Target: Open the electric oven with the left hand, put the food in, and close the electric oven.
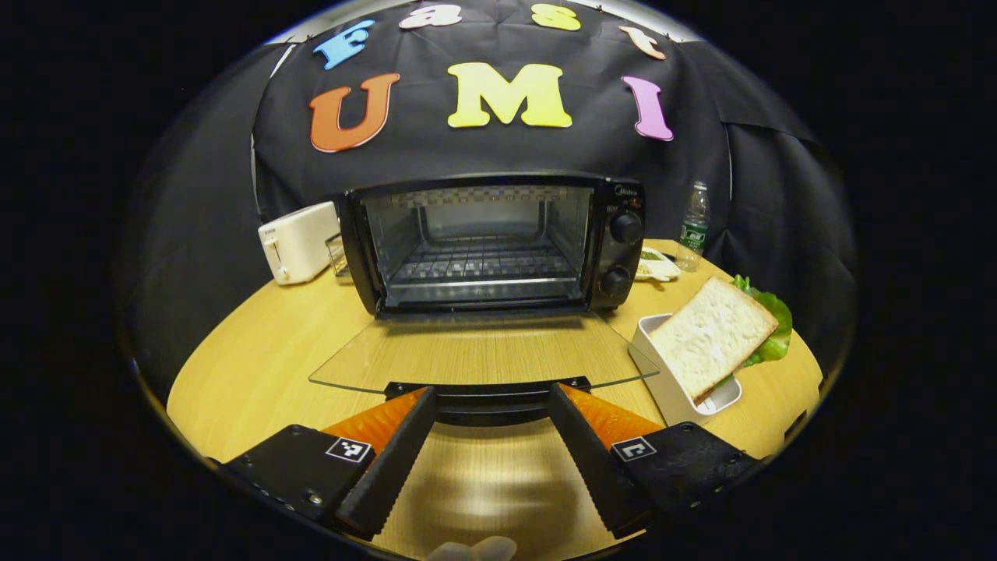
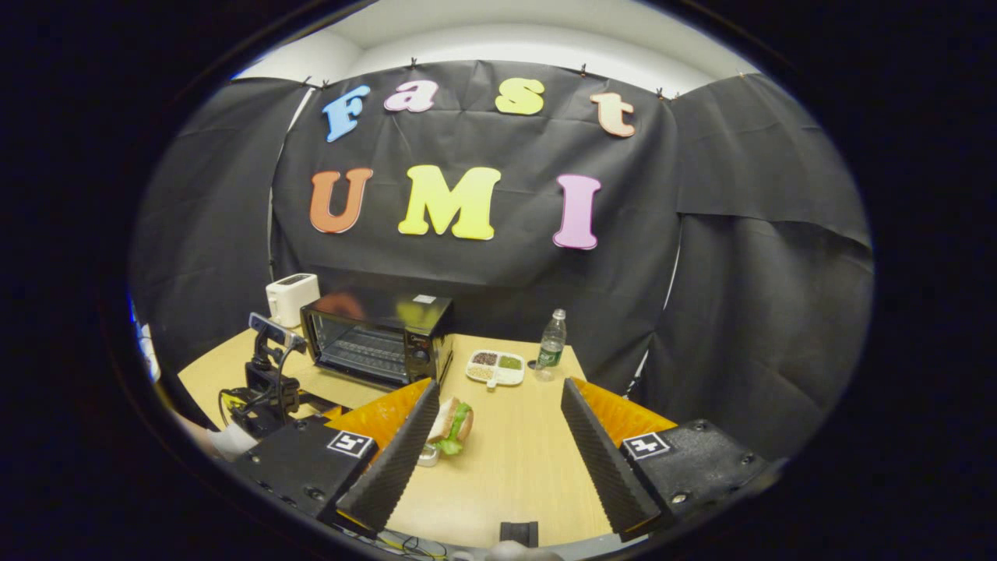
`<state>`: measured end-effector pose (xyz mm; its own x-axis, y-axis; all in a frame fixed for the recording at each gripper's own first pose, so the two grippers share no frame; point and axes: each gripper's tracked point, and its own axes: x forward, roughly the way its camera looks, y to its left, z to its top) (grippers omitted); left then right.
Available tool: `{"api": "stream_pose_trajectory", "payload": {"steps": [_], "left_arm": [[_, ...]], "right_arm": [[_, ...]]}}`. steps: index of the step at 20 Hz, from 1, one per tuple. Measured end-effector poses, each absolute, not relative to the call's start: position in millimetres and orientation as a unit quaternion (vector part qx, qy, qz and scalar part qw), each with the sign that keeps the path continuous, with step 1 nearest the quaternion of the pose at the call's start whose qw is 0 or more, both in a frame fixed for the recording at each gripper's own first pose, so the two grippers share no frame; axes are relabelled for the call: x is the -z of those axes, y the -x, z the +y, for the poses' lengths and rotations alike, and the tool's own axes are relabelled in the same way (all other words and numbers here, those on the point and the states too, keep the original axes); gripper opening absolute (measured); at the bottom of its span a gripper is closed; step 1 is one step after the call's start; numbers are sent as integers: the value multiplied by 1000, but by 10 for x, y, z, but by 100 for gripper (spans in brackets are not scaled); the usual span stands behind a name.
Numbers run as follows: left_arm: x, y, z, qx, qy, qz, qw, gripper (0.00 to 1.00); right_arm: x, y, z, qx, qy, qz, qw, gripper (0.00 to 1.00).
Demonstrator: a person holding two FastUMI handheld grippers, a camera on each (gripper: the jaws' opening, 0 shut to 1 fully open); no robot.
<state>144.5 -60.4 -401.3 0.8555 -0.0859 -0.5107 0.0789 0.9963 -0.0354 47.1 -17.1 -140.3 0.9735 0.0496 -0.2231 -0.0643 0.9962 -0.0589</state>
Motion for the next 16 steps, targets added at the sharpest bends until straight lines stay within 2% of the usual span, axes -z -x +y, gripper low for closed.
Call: {"api": "stream_pose_trajectory", "payload": {"steps": [4,9,13,16], "left_arm": [[4235,-1401,-608,39,17,294,955,96],[4232,-1402,-637,37,8,288,957,96],[4033,-1429,-570,32,18,266,963,95],[3605,-1409,-434,17,7,229,973,96]], "right_arm": [[1476,-447,-215,-27,35,119,992,100],[1598,-464,-222,-30,28,132,990,100],[1544,-524,-234,-32,26,126,991,100],[1478,-598,-218,-38,26,121,992,100]]}}
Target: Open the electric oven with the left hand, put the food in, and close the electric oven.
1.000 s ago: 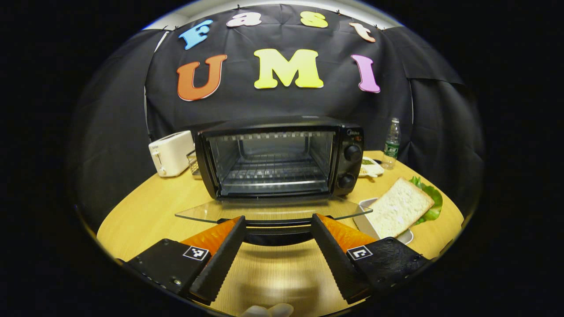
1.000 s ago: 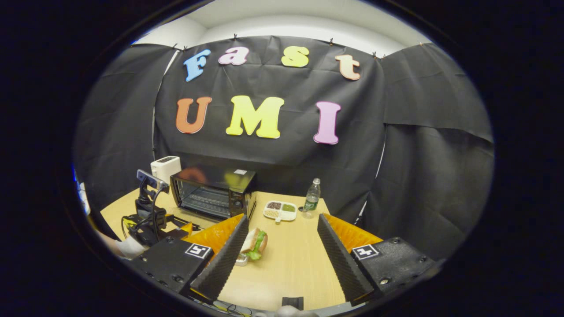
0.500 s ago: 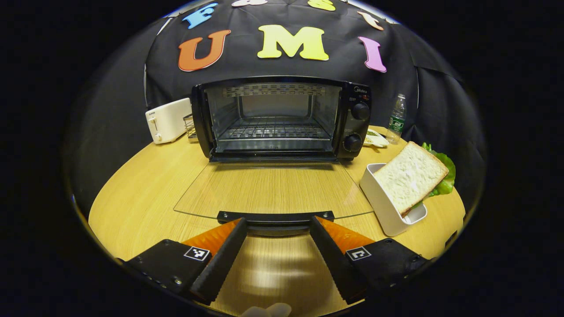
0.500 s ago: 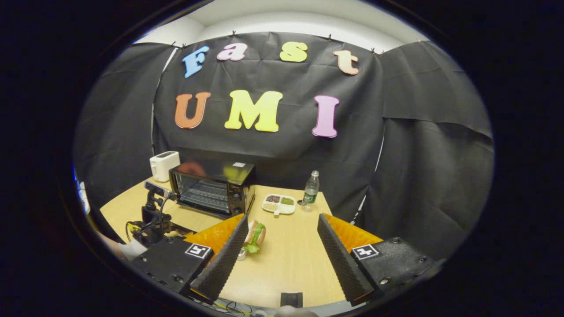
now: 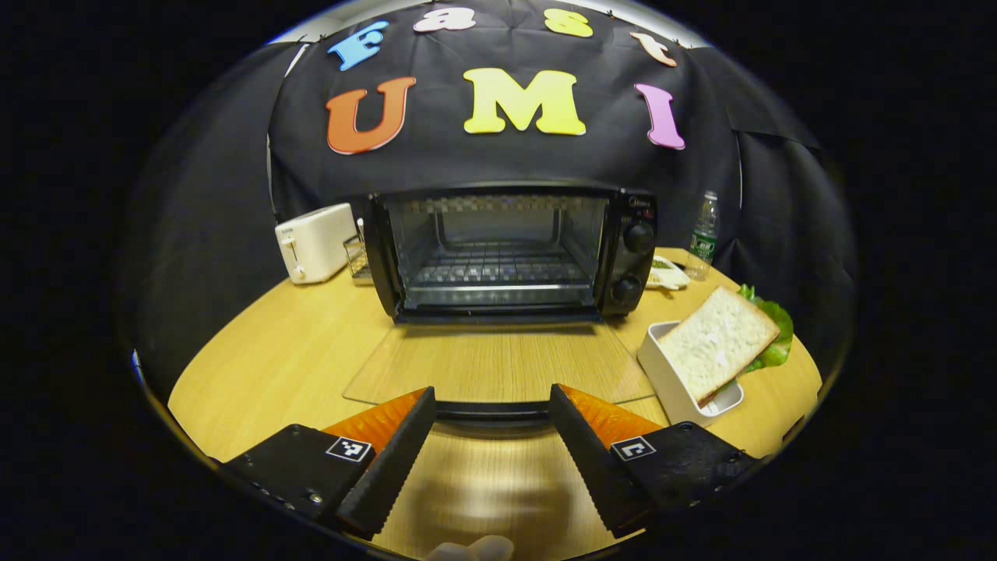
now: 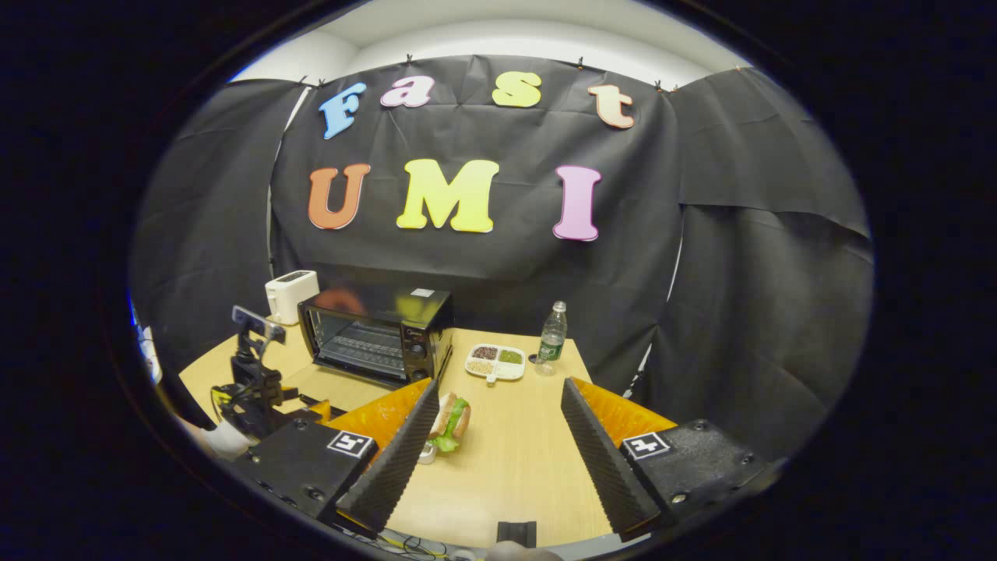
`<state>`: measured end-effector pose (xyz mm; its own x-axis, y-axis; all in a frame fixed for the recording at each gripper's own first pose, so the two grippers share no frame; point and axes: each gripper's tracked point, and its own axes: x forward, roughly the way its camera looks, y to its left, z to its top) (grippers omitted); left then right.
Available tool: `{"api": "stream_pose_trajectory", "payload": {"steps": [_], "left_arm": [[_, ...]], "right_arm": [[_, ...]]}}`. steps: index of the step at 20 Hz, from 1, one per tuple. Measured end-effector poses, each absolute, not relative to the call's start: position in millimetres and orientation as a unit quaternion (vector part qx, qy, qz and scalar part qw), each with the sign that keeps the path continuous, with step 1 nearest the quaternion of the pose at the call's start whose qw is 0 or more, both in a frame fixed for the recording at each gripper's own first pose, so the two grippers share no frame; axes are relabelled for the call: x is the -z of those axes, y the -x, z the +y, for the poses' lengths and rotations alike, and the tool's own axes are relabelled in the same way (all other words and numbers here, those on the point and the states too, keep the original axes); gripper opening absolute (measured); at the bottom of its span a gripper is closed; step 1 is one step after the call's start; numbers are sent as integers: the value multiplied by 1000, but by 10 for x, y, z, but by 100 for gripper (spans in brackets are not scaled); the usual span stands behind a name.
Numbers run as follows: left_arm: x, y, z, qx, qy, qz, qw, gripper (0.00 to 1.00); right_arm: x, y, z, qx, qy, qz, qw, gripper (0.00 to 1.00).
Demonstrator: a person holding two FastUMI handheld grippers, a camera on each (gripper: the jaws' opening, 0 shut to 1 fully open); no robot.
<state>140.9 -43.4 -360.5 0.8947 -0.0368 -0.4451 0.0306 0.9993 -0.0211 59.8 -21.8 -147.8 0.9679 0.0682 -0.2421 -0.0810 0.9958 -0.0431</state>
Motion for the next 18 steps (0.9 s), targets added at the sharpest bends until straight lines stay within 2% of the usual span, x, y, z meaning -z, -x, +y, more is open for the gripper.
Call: {"api": "stream_pose_trajectory", "payload": {"steps": [10,14,18], "left_arm": [[1562,-951,-128,-16,-1,84,996,95],[1011,-750,-153,-29,-20,48,998,95],[764,-622,-229,-46,-20,37,998,95]], "right_arm": [[2083,-891,13,-92,-5,180,979,100],[2510,-1119,150,-132,-44,231,963,100],[2888,-1441,332,-173,-90,291,937,98]]}}
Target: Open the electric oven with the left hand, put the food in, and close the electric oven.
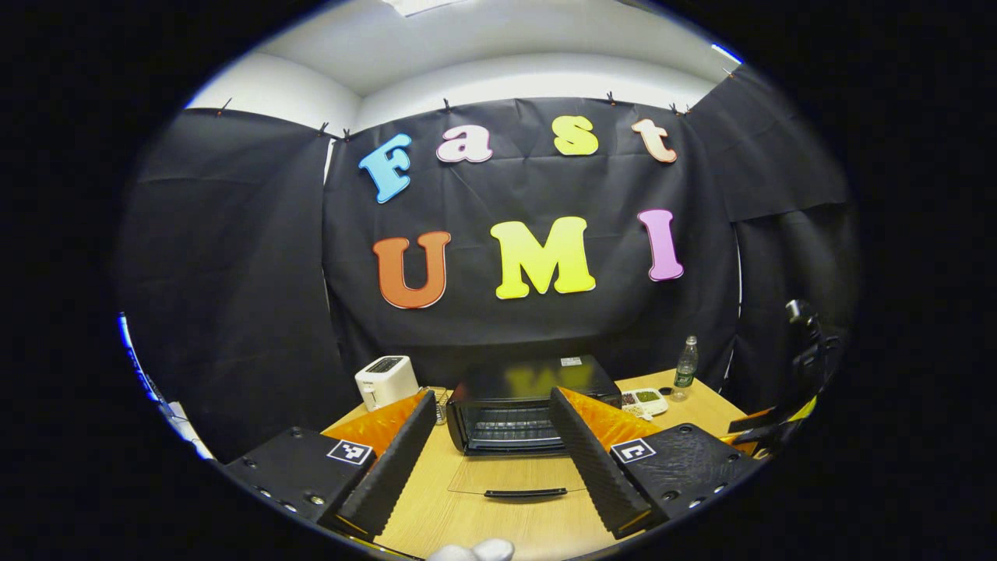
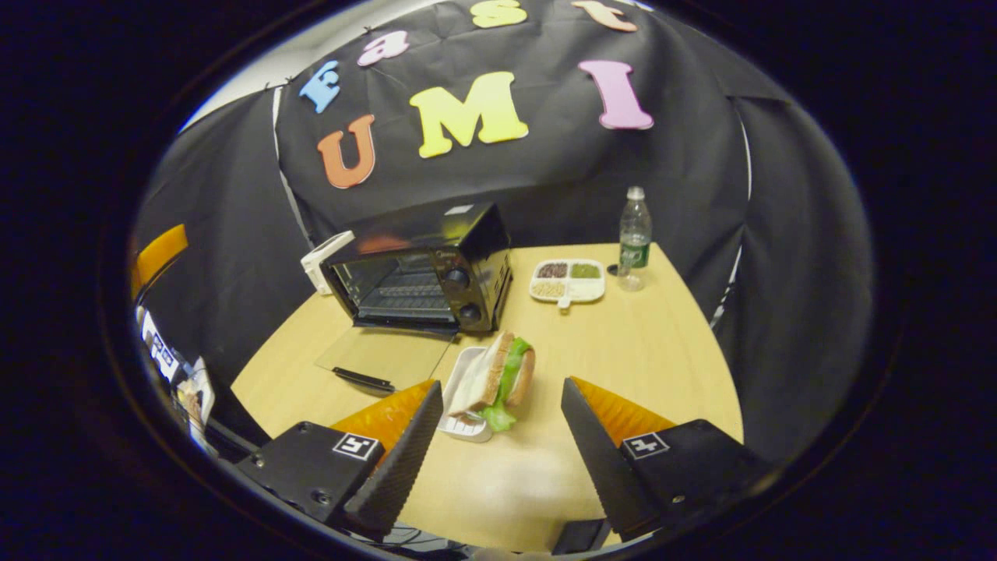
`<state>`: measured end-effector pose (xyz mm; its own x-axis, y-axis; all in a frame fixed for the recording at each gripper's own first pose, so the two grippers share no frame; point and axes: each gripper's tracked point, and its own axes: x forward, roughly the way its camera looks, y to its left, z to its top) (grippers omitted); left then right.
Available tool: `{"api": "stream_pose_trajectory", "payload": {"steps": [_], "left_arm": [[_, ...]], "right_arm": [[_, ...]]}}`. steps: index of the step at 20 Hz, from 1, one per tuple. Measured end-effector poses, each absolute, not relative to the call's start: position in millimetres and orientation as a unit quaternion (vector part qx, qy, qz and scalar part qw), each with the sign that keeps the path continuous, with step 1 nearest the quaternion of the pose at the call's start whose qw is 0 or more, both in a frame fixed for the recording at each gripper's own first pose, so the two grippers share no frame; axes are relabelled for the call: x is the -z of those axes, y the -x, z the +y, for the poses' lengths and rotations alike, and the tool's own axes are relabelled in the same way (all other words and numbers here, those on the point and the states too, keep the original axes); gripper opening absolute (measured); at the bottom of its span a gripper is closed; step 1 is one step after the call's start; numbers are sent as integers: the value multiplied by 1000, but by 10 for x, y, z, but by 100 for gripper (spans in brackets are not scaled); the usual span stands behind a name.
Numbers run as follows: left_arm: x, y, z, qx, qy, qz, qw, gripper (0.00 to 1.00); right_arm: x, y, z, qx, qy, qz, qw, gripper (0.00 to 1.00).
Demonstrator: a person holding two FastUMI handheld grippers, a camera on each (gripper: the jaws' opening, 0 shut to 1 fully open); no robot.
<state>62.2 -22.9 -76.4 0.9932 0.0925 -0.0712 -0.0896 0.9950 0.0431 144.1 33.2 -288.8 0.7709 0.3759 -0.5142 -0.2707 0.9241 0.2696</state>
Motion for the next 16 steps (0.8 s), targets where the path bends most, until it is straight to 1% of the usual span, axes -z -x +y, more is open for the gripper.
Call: {"api": "stream_pose_trajectory", "payload": {"steps": [3,4,9,10,11,13,14,16], "left_arm": [[677,-582,-248,-65,-29,32,997,95],[665,-578,-248,-72,-34,34,996,95],[655,-650,-266,-94,-30,45,994,95],[664,-667,-263,-97,-30,47,994,95],[677,-669,-249,-101,-32,49,993,95],[726,-672,-228,-106,-33,55,992,96],[747,-693,-207,-107,-34,58,992,95],[755,-691,-173,-107,-36,59,992,95]], "right_arm": [[3128,-1649,419,-190,-105,323,921,97],[3185,-1731,443,-197,-111,331,916,99],[3427,-1983,611,-225,-161,384,881,93],[3430,-2010,645,-231,-170,388,876,94],[3438,-2059,659,-233,-172,389,874,89],[3517,-2103,663,-234,-165,401,870,82],[3544,-2113,671,-236,-166,405,868,72],[3534,-2128,673,-233,-181,410,863,57]]}}
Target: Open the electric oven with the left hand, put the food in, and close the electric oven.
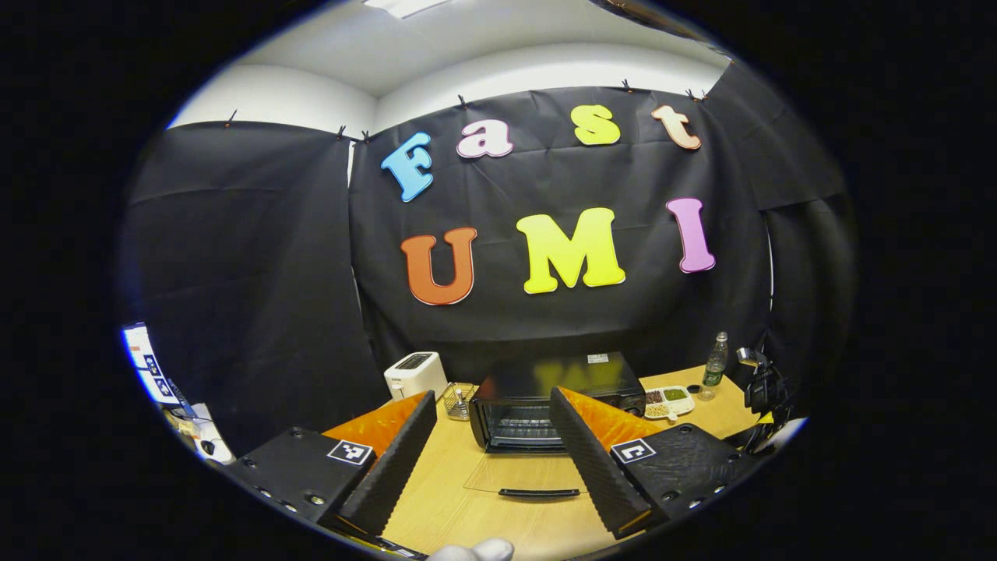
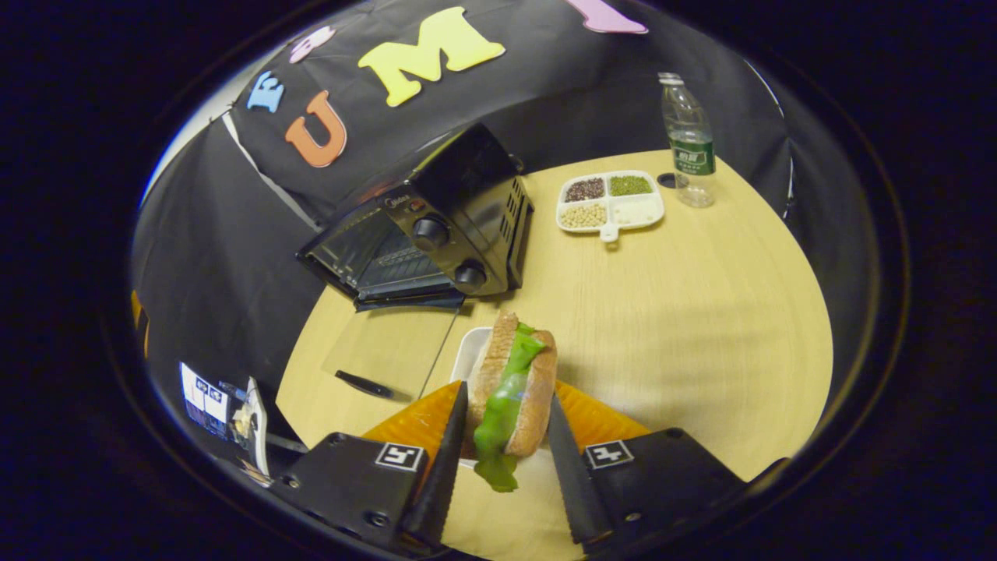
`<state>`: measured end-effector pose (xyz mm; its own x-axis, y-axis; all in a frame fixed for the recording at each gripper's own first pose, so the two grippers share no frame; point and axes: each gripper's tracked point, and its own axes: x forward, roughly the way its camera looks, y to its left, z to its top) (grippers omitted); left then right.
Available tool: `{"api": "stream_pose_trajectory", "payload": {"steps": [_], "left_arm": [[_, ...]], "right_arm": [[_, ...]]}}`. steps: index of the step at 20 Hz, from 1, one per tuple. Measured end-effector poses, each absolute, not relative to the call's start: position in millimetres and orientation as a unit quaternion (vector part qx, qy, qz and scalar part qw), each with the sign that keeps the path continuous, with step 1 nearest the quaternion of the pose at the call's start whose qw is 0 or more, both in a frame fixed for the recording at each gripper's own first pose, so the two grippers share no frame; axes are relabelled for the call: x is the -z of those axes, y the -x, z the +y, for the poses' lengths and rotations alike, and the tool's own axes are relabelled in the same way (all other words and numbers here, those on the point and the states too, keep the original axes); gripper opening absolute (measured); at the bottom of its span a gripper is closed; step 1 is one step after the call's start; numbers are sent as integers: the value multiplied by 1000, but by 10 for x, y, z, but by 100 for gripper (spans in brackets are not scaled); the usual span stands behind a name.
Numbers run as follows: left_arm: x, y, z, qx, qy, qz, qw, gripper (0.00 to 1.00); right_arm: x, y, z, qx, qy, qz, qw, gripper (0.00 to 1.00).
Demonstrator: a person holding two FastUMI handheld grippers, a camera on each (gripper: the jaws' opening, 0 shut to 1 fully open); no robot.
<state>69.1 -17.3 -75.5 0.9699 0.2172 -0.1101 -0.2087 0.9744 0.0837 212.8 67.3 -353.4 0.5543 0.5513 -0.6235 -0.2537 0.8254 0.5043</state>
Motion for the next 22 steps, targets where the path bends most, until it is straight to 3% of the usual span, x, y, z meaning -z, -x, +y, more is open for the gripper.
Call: {"api": "stream_pose_trajectory", "payload": {"steps": [1,2,4,8,9,10,11,13,14,15,16,19,20,22], "left_arm": [[780,-708,-156,-105,-36,60,992,95],[794,-730,-141,-103,-35,62,992,95],[824,-771,-115,-93,-30,64,993,95],[840,-850,5,-68,-23,63,995,95],[833,-855,48,-61,-21,61,996,89],[827,-860,92,-55,-19,60,997,89],[818,-872,139,-46,-17,58,997,95],[835,-880,260,-35,-17,57,998,95],[833,-891,313,-31,-18,56,998,89],[840,-888,368,-27,-18,56,998,89],[870,-893,417,-23,-18,59,998,95],[946,-888,519,-6,-19,65,998,89],[969,-890,540,2,-19,67,998,95],[1036,-885,547,20,-21,71,997,95]], "right_arm": [[3527,-2141,674,-231,-189,413,861,56],[3515,-2126,693,-231,-193,414,859,47],[3477,-2093,721,-231,-183,414,861,38],[3163,-2042,785,-215,-181,386,879,36],[3053,-2037,819,-210,-185,375,884,36],[2962,-2015,878,-208,-192,365,887,36],[2861,-2006,942,-205,-202,354,890,36],[2712,-1984,1105,-197,-233,334,892,36],[2662,-1978,1214,-194,-252,324,891,36],[2624,-1978,1321,-191,-275,315,888,36],[2607,-1990,1440,-188,-298,306,884,36],[2632,-2015,1801,-176,-355,288,872,36],[2651,-2032,1926,-174,-369,279,869,36],[2704,-2143,2169,-169,-397,261,864,36]]}}
